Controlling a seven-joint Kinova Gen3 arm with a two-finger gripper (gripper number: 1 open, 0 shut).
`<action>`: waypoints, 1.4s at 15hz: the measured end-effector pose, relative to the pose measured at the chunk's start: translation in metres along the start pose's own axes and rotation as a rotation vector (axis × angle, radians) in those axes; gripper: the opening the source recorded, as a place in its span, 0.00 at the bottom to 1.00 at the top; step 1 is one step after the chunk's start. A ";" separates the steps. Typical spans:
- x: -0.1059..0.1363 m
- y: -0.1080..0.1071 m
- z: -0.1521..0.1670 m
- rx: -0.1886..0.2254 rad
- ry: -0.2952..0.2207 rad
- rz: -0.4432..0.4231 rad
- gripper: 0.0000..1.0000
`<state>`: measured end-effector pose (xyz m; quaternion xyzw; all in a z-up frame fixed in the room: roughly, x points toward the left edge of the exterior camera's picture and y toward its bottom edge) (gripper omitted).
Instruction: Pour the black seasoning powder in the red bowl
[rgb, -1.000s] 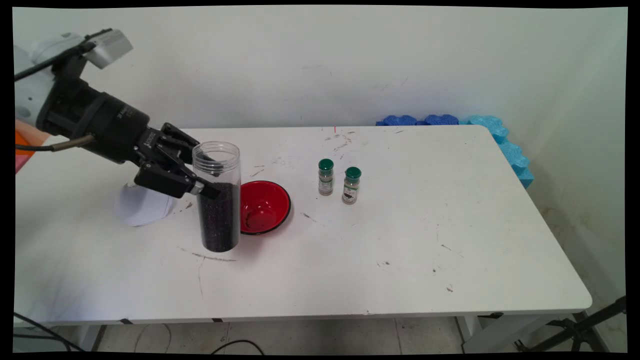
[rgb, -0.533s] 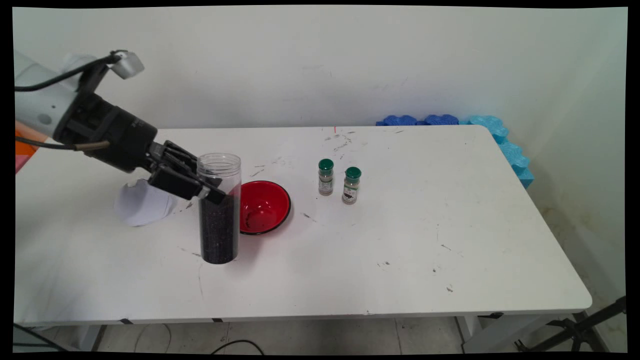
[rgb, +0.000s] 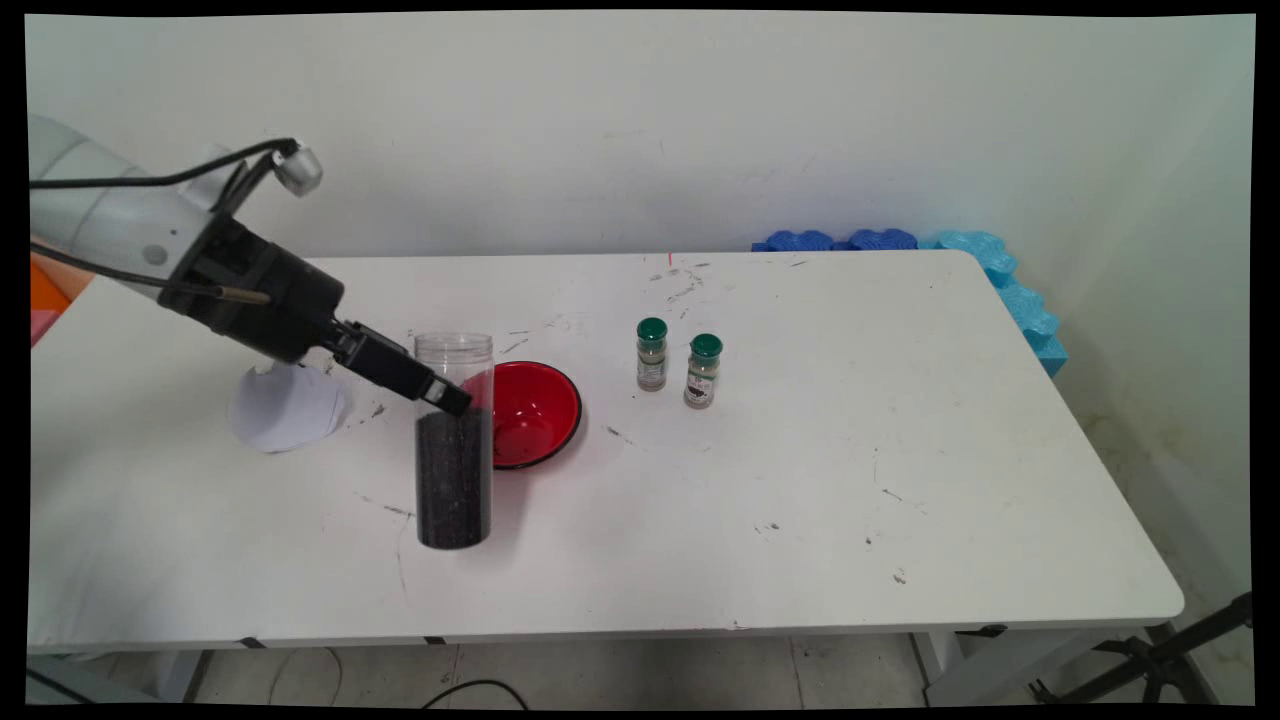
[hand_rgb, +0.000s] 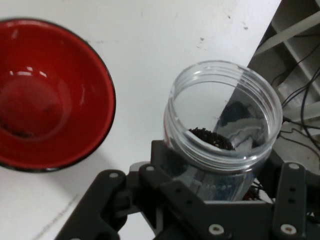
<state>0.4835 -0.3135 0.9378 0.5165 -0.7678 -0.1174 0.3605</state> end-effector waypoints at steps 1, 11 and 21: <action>0.000 -0.002 0.003 -0.004 -0.014 -0.039 0.00; 0.002 -0.021 0.032 -0.027 -0.009 -0.387 0.00; 0.005 -0.027 0.042 -0.036 0.032 -0.664 0.00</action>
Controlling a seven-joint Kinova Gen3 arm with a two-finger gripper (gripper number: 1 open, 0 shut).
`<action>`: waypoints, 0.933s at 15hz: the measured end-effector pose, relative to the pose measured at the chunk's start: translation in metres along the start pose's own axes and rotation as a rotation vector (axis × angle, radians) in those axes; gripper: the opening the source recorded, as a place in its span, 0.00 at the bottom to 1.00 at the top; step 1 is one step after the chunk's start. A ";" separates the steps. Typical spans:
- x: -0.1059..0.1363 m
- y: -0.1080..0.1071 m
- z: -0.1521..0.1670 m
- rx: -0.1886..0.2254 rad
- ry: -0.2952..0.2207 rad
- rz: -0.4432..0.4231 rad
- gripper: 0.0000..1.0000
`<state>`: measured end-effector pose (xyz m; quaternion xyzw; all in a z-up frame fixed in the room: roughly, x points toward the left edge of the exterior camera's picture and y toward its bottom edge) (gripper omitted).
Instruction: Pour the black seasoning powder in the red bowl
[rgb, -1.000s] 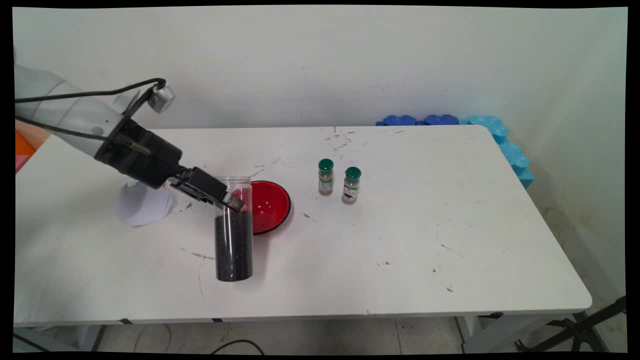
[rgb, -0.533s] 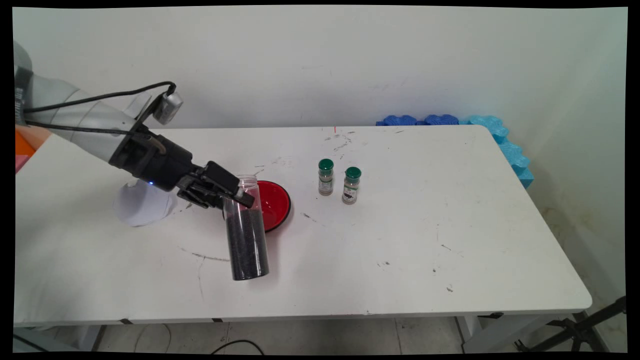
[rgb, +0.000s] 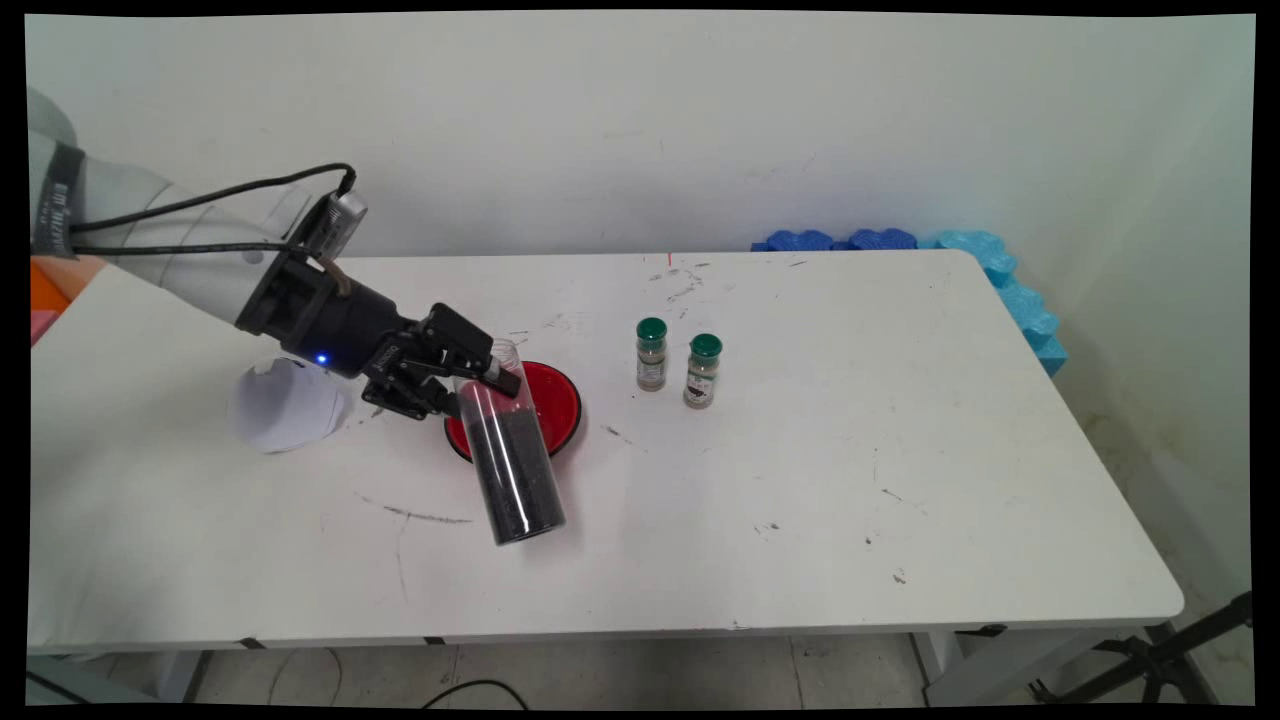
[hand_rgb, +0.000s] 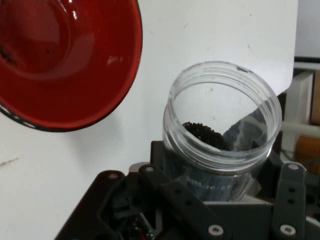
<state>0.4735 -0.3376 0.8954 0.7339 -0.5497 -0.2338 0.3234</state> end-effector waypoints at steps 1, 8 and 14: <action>0.001 -0.001 0.001 -0.002 0.000 -0.037 0.00; 0.011 -0.014 0.006 -0.015 0.002 -0.285 0.00; 0.016 -0.021 0.010 -0.028 -0.013 -0.434 0.00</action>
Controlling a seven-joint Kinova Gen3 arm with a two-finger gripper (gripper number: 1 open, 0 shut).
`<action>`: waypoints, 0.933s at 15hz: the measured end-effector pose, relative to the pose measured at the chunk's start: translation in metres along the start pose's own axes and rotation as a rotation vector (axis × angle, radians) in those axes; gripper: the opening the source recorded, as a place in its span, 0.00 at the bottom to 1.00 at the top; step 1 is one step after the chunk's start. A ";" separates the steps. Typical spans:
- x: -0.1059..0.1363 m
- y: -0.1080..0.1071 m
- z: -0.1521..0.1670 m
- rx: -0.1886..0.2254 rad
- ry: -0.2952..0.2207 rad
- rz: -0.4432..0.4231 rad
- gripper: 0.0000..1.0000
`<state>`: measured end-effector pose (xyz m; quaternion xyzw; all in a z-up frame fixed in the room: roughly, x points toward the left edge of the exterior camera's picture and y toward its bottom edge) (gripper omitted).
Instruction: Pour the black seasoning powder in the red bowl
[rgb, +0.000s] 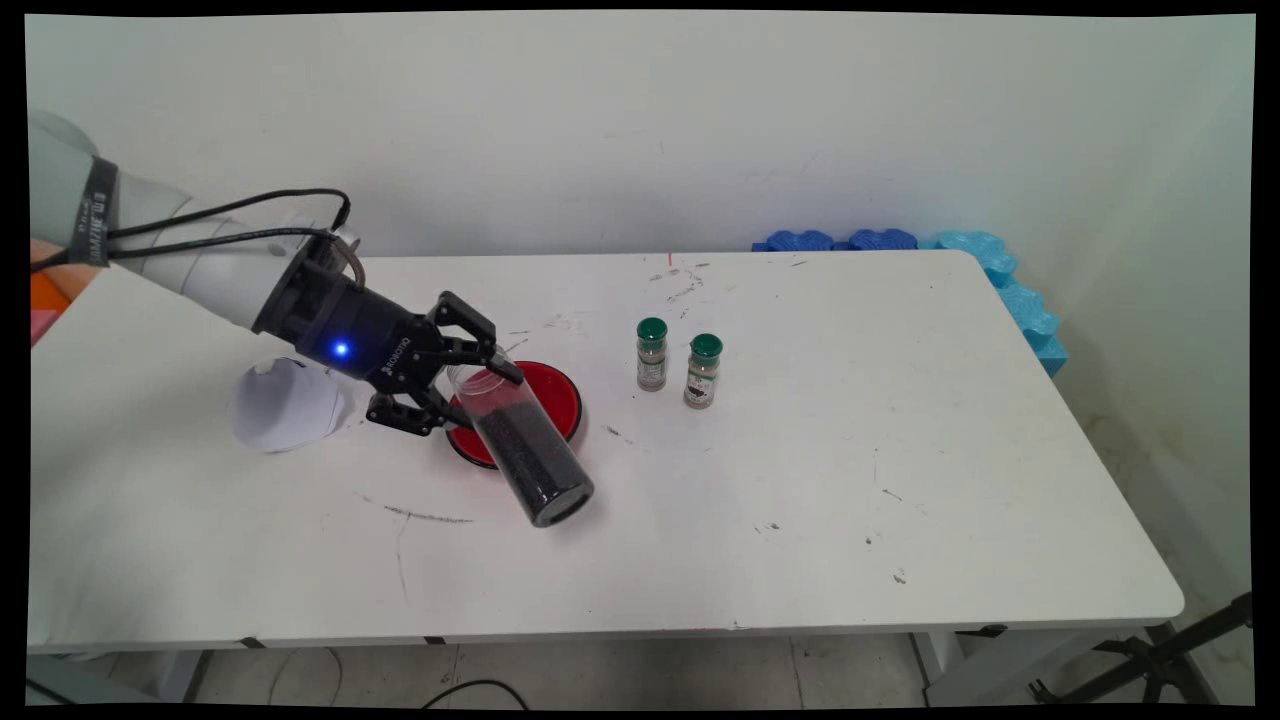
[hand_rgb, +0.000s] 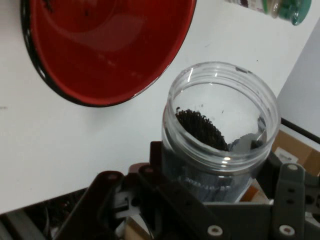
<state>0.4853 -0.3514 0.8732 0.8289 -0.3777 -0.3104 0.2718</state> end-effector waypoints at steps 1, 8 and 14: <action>0.001 0.000 0.001 -0.003 -0.003 -0.024 0.00; 0.007 0.000 0.007 -0.033 -0.021 -0.165 0.00; 0.012 0.001 0.011 -0.064 -0.034 -0.268 0.00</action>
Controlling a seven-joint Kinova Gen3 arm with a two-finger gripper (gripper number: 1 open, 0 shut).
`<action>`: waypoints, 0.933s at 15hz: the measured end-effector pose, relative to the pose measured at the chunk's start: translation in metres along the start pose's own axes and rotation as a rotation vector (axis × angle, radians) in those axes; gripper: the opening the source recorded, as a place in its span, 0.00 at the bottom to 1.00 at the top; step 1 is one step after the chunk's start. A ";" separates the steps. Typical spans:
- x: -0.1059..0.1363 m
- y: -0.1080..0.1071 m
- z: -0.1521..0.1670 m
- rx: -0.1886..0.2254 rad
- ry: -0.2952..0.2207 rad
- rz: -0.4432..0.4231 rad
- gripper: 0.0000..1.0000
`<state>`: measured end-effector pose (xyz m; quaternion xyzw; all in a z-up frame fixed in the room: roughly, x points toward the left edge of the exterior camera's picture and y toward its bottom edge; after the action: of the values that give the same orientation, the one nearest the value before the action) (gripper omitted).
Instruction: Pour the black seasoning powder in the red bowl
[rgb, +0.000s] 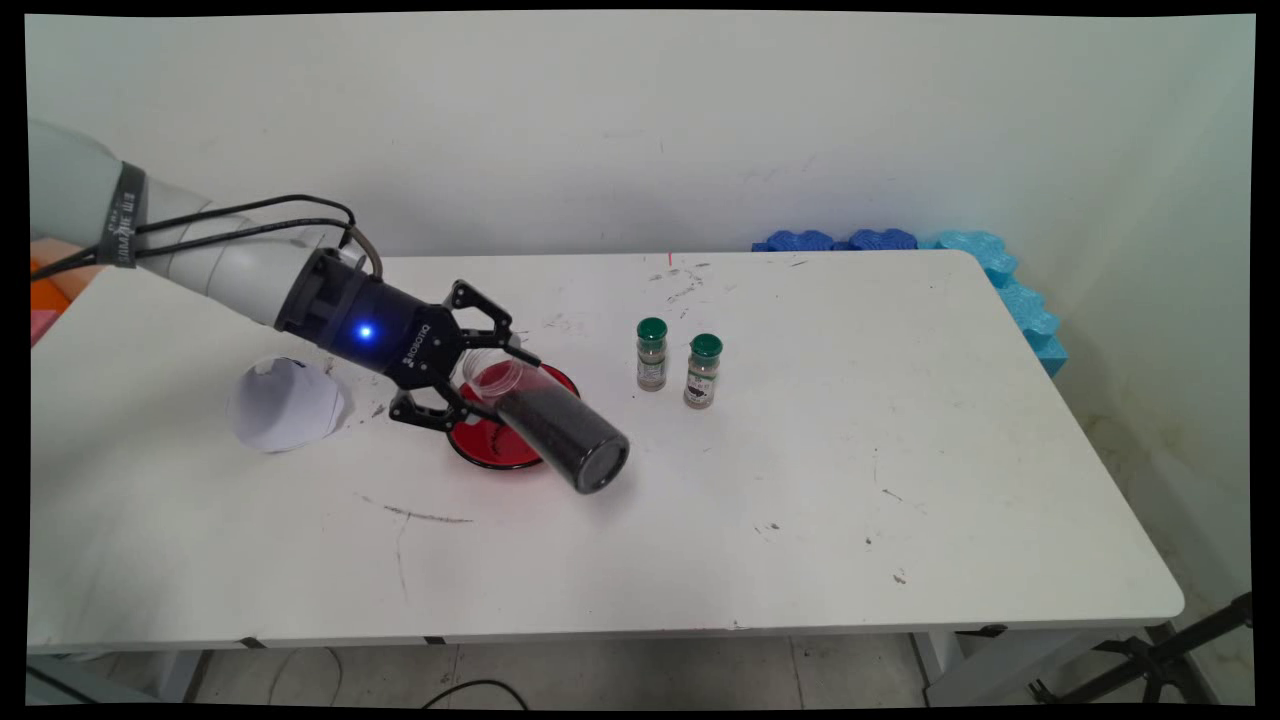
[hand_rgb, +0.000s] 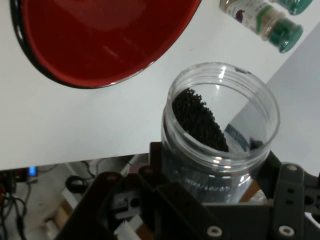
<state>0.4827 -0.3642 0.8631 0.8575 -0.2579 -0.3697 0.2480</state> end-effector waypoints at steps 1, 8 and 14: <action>0.001 0.001 0.001 -0.006 -0.002 -0.018 0.00; 0.004 0.003 0.004 -0.049 -0.022 -0.125 0.00; 0.006 0.002 0.005 -0.080 -0.035 -0.201 0.00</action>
<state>0.4816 -0.3709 0.8584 0.8619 -0.1597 -0.4177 0.2392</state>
